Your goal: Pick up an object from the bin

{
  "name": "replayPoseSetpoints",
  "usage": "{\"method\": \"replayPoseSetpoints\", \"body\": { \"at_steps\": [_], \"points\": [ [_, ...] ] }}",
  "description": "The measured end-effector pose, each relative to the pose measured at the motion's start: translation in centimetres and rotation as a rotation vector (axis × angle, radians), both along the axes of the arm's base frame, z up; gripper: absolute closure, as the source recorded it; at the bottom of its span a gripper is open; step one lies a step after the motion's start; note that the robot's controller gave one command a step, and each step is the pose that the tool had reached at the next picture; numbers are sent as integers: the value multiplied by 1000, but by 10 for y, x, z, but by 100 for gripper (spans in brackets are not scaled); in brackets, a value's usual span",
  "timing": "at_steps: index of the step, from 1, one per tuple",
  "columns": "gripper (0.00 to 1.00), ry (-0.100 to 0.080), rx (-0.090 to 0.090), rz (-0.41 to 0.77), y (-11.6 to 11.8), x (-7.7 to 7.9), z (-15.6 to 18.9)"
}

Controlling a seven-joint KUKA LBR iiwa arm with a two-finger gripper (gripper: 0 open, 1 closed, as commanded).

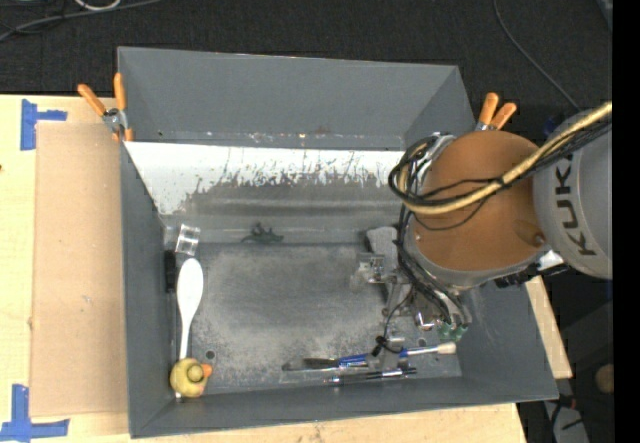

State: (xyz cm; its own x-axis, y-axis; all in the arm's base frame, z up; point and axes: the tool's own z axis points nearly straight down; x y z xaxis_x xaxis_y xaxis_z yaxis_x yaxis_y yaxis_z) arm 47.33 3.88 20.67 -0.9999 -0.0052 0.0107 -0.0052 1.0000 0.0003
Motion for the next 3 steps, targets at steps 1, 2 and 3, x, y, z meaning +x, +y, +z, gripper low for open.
{"method": "replayPoseSetpoints", "body": {
  "at_steps": [1, 2, 3],
  "points": [
    [0, -8, 0, -2, 0, 2, 4],
    [0, -8, 2, 181, -42, 5, -70],
    [0, -16, 1, 278, -80, 2, -57]
  ]
}}
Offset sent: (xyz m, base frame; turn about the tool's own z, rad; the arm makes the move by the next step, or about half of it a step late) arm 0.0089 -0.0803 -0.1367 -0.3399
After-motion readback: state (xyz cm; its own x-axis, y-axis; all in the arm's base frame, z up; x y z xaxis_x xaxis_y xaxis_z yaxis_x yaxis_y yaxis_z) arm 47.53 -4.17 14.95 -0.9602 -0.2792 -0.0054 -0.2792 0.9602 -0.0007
